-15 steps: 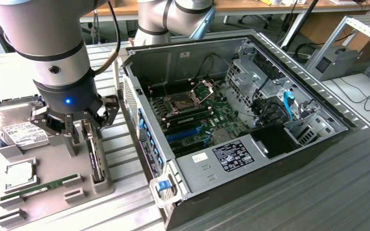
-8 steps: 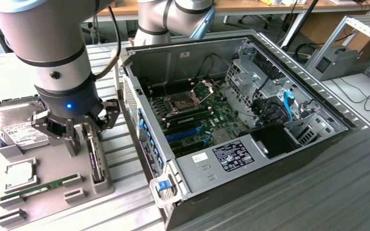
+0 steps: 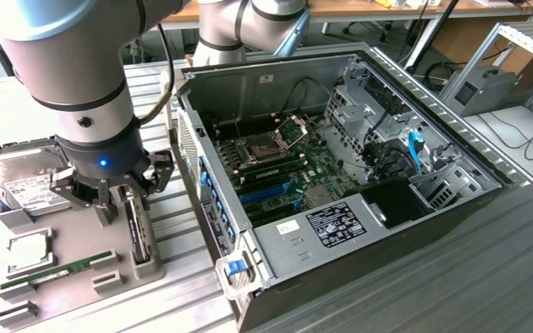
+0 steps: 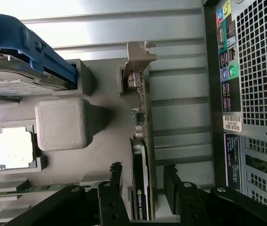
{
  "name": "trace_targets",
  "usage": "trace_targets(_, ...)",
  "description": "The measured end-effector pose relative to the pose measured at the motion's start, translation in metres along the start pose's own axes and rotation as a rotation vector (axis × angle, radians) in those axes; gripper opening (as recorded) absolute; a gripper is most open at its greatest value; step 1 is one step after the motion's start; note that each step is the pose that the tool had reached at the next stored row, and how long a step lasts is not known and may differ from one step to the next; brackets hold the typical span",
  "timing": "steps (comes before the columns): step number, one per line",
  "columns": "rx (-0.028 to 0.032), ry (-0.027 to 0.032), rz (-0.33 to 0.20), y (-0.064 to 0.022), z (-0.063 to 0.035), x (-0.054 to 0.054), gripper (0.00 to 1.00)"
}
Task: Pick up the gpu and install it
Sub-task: 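Pick up the gpu and move the gpu toward the slot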
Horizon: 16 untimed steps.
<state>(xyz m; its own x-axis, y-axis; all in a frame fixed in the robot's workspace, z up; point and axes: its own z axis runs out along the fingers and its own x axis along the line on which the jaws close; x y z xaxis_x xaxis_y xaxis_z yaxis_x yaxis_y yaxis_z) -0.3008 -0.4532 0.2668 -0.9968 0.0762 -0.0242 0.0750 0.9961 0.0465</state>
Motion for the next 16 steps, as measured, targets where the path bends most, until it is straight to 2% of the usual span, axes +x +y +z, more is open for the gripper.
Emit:
trace_targets(10,-0.0002,-0.0001,0.0,-0.0012,0.015,0.0,0.48)
trace_targets(16,-0.0004,0.0,0.0,-0.0026,0.0157,0.0,0.48)
